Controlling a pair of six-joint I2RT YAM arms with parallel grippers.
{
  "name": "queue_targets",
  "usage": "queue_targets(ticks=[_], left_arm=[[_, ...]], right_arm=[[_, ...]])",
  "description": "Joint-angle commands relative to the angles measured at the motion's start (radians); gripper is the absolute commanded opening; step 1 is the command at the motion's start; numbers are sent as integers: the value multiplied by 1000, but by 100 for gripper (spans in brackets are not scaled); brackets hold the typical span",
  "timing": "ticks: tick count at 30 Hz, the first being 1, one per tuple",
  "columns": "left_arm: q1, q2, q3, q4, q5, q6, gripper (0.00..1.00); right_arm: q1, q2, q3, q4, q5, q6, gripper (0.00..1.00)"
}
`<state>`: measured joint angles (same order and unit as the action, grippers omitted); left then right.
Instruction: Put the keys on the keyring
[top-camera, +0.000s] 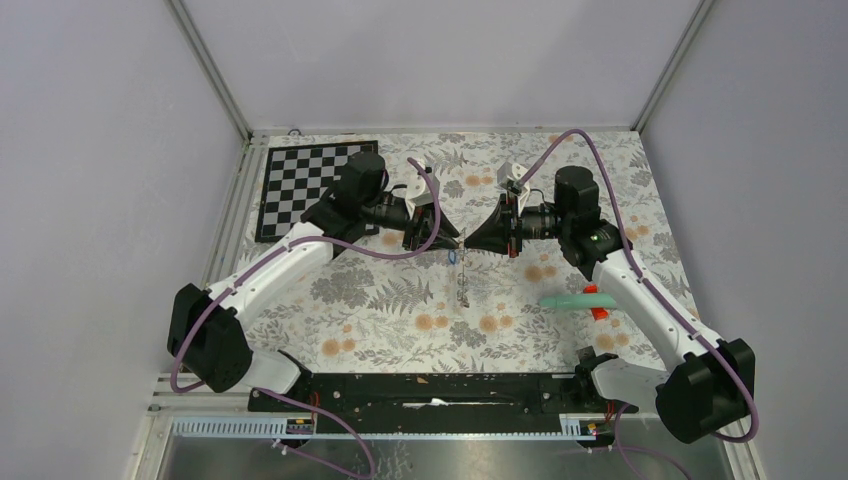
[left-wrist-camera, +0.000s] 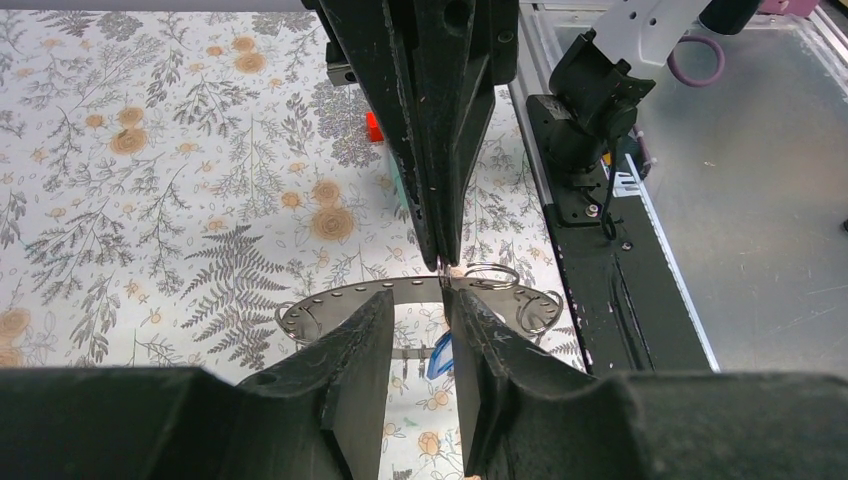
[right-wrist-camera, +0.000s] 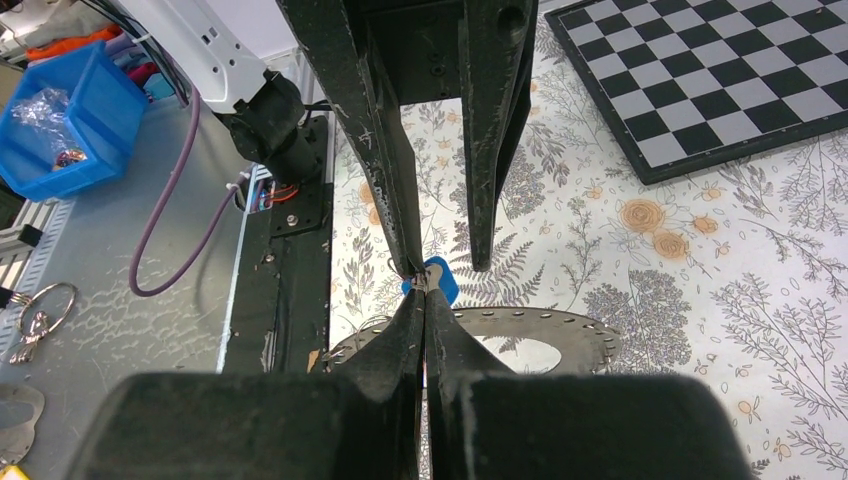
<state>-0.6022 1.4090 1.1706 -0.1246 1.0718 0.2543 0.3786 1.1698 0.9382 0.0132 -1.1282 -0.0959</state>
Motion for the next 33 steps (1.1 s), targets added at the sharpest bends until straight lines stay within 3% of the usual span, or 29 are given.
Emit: queue_targets(ticks=[1,11,22,33], left_arm=[[-5,-14,-21,80,-14,-26,33],[-19,23,-3,97,-16,-56,20],[-31,43,0,108,-12,-76,17],[-30,40,-19,121,0,-107,2]], right_arm=[[-3,0,5,79,-2,21,0],[-4,1,-6,100,-1,36,0],[-3,-5,-16,121,10,48,0],[-5,-17,-22,118,16,31,0]])
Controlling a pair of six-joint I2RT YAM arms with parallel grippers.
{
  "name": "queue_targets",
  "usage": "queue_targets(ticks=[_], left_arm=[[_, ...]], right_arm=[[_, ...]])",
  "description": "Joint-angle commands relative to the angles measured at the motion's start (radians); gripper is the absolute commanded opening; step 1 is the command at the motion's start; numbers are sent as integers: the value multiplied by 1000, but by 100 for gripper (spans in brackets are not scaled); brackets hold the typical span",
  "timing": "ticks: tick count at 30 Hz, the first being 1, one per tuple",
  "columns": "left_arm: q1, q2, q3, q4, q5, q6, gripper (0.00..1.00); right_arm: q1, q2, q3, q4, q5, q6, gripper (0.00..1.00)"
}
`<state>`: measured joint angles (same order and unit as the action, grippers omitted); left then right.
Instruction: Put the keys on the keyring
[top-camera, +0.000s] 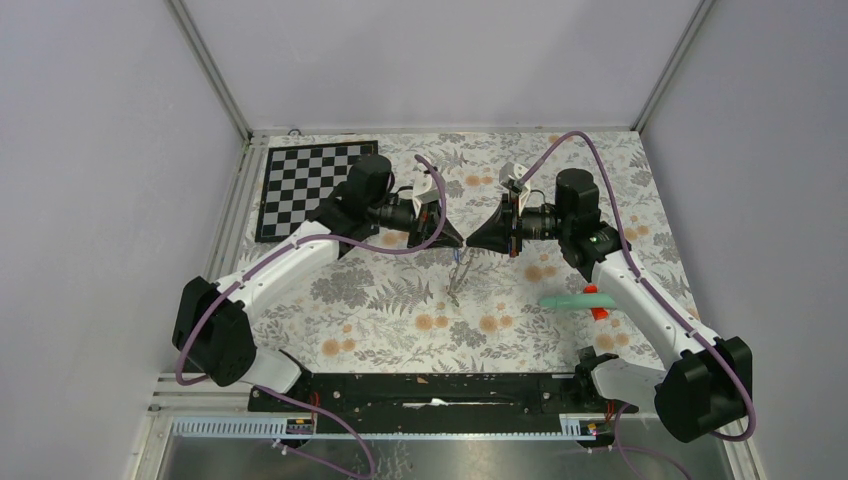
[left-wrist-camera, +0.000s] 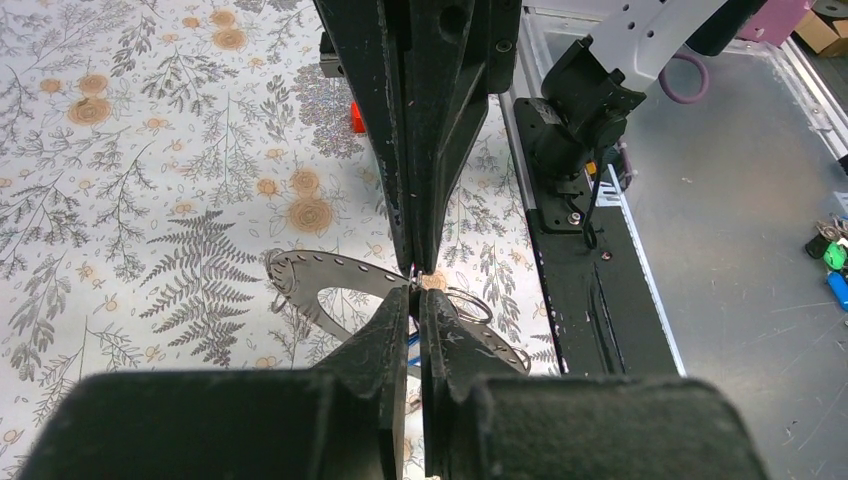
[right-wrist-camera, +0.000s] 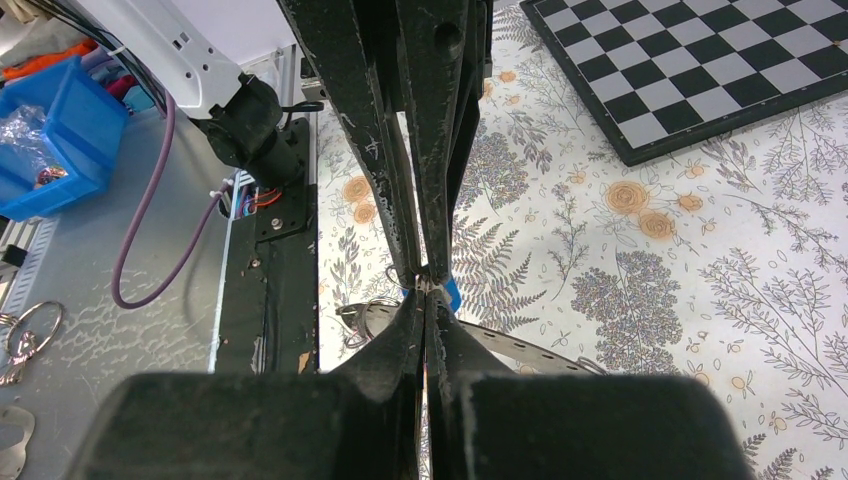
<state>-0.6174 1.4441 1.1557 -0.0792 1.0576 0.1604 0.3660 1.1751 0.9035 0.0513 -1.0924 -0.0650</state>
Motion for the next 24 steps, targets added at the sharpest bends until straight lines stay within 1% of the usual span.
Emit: queue_targets(ticks=[1,7,11,17,22,24], left_arm=[[-15,6,-7,75,17,-19,2],[-14,21,-9,121,25,-62,6],[-15,34,-3,127,26,-74,7],[-16,39,-4,128,28,-77,13],[-17,44,-2,129,33,-81,12],[-18,45,-1,130,35,-83,7]], right_arm=[[7,-22,14,79,-20,-1,0],[7,-20,20,79,-23,1,0],[7,-19,21,79,-21,2,0],[7,-23,21,79,-20,1,0],[7,-23,21,78,-17,-2,0],[7,-25,21,73,-15,-6,0]])
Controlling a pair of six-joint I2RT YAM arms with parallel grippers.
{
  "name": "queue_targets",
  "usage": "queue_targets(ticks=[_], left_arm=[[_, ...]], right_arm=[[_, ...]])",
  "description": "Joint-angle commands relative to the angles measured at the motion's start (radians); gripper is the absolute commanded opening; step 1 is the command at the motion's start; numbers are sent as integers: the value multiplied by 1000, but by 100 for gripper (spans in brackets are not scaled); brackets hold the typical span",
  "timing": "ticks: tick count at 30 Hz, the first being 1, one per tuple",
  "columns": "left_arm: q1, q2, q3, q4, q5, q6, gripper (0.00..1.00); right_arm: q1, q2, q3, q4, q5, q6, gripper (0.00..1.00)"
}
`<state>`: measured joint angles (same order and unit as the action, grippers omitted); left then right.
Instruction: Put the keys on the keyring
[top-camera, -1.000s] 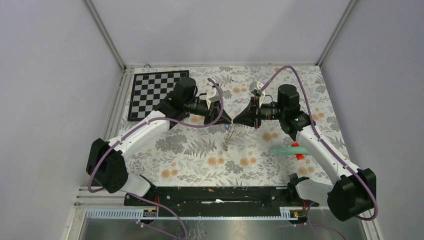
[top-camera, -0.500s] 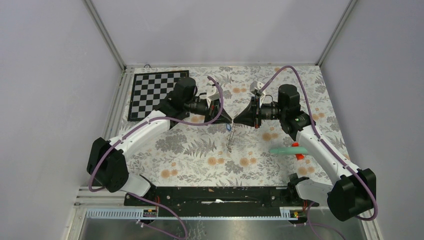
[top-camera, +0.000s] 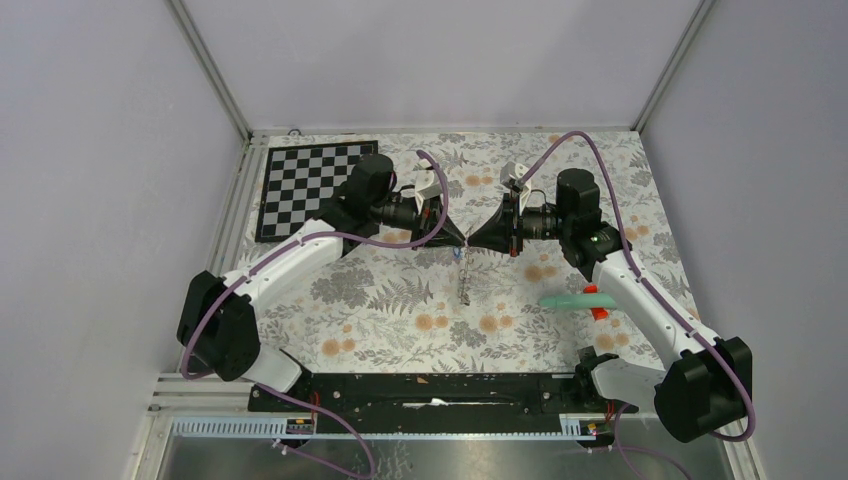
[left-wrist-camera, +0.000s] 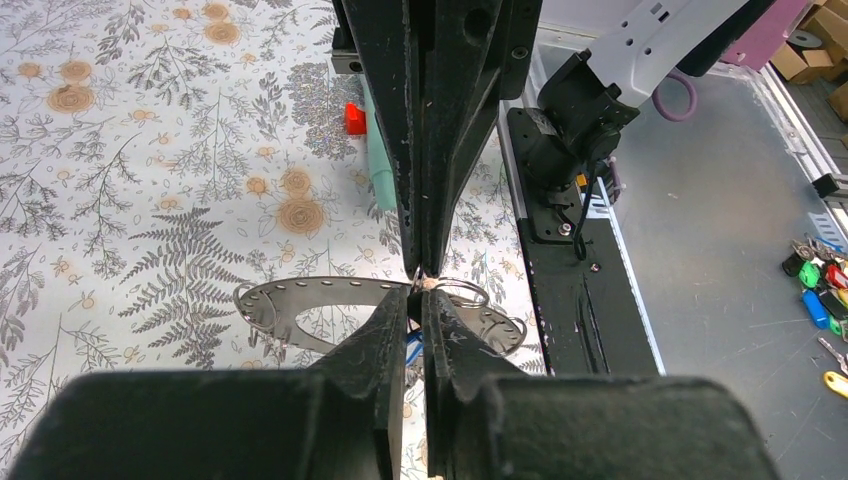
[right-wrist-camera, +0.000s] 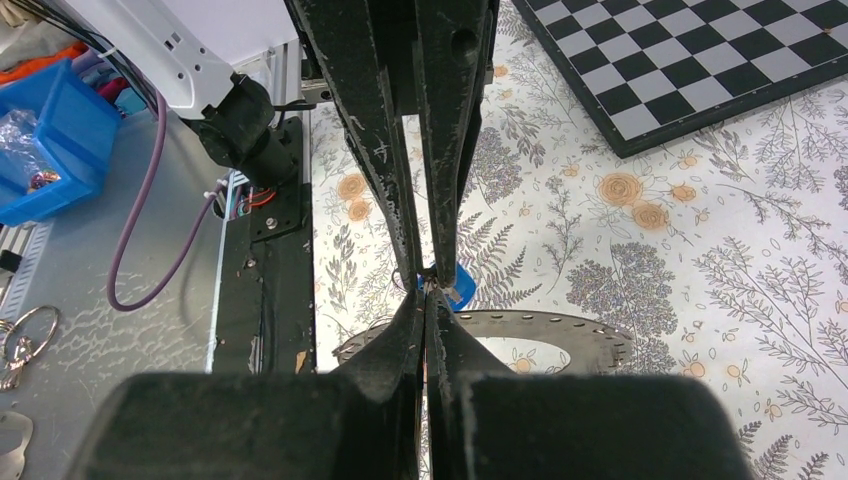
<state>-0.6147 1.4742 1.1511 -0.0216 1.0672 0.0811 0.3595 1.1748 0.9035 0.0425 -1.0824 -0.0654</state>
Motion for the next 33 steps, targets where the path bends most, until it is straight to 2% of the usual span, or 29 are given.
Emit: queue_targets(ticks=[1,3,17,18,21,23,33], left_arm=[[-22,16,4,71,25,-4,4],[-22,16,4,72,24,-7,0],[-30,12,21,71,-28,-42,0],[-30,15,29,62,-28,-31,1],[-30,22,43,43,-10,1,16],[-31,29,46,43,1,8,22],[-34,31,42,-2,9,67,24]], right_arm=[[13,-24,23,78,-24,-9,0],[13,-26,23,70,-20,-19,0],[13,-34,8,52,-7,-54,0],[13,-36,8,48,-7,-59,0],[13,-36,6,37,-10,-68,0],[13,-36,5,37,-11,-69,0],[13,-38,5,40,-11,-62,0]])
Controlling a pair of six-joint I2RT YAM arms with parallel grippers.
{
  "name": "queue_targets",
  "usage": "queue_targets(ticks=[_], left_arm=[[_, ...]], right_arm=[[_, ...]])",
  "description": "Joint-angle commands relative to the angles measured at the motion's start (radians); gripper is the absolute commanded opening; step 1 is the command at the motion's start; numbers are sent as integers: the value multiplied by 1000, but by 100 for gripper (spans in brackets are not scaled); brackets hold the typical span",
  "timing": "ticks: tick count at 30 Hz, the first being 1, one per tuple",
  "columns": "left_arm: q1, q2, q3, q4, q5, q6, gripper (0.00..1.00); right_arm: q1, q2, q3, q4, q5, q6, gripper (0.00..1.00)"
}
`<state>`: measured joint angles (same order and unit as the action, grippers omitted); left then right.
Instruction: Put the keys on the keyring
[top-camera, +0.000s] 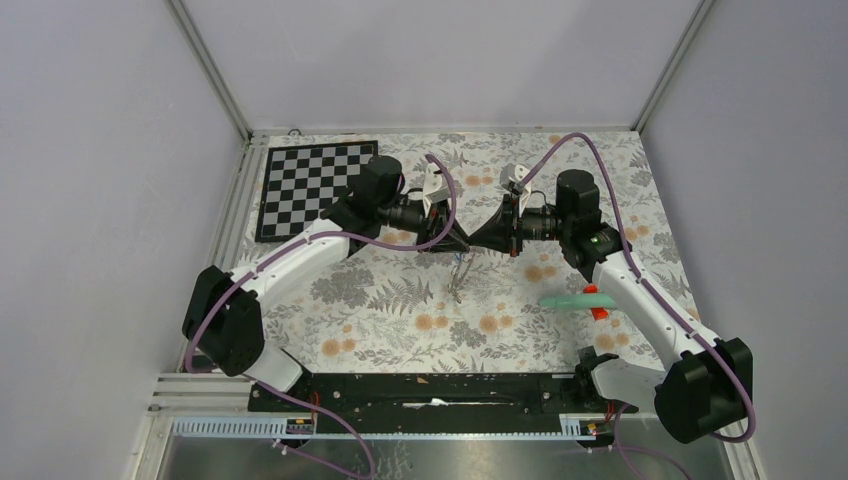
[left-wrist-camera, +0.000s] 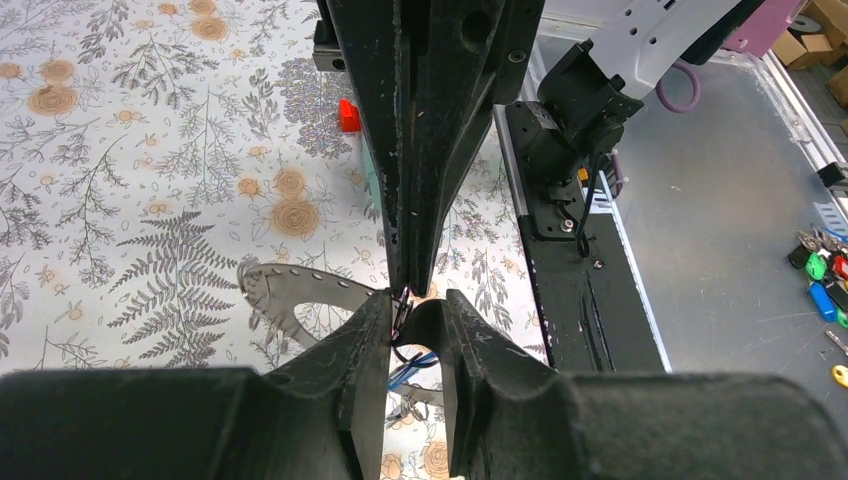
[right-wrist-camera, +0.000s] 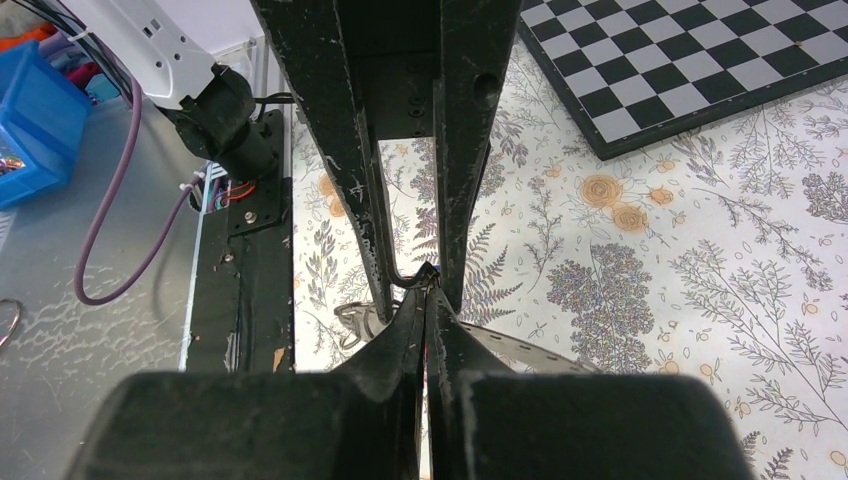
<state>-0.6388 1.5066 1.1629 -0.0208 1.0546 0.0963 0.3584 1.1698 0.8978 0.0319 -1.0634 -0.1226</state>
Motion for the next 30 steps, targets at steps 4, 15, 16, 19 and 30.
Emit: queue_targets(ticks=[4,15,16,19,30], left_arm=[[-9,-14,27,-15,20,60,24],[31,-58,7,-21,57,58,53],[40,-68,15,-26,62,62,56],[63,-84,31,-42,76,73,60],[67,-49,53,-26,90,67,52]], right_arm=[[14,-35,9,53,-32,-5,0],[14,-48,7,8,-30,-53,0],[14,-49,7,1,-30,-66,0],[14,-50,9,-16,-28,-87,0],[14,-48,13,-20,-50,-90,0]])
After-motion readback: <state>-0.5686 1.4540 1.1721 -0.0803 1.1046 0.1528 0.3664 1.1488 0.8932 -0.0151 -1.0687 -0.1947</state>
